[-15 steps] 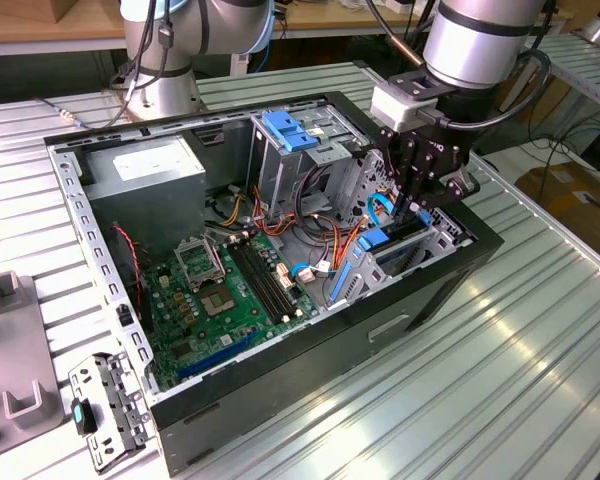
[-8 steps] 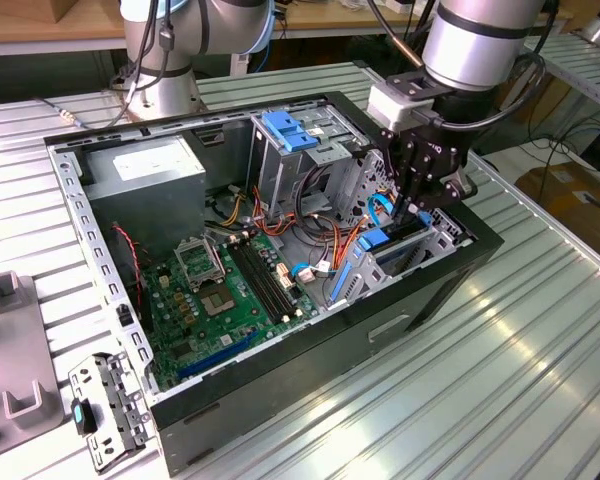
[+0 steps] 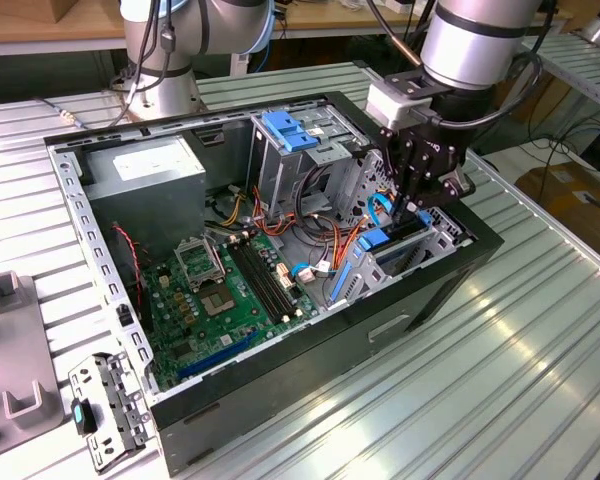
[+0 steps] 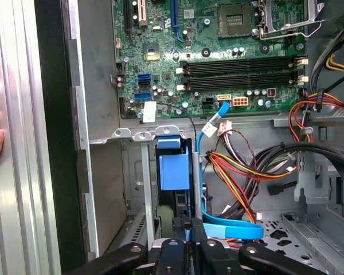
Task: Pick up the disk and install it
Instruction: 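Insert the second disk wire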
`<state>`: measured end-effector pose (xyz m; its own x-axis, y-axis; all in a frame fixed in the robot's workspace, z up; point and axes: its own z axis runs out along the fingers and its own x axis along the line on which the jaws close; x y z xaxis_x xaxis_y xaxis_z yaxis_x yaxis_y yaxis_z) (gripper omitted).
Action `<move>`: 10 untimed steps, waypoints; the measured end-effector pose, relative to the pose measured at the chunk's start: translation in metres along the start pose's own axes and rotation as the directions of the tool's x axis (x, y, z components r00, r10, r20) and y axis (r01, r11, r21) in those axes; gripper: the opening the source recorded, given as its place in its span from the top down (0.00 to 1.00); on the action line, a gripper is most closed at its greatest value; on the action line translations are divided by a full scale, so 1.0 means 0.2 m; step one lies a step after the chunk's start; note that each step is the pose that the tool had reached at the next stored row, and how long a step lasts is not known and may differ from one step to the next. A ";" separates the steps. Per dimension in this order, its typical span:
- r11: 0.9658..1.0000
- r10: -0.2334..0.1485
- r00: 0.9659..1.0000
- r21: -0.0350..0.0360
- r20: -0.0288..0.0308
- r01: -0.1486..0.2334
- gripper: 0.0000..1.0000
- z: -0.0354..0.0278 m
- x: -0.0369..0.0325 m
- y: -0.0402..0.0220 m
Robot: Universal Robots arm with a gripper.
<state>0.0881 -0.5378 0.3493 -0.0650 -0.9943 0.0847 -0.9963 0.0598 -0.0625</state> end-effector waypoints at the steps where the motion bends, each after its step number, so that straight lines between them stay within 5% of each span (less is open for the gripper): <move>1: 1.000 0.000 1.000 -0.001 0.000 0.000 0.84 0.001 0.000 -0.003; 10: 1.000 0.000 1.000 -0.005 0.008 0.000 0.84 0.014 -0.002 -0.006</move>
<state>0.0895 -0.5378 0.3465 -0.0646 -0.9949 0.0769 -0.9965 0.0603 -0.0578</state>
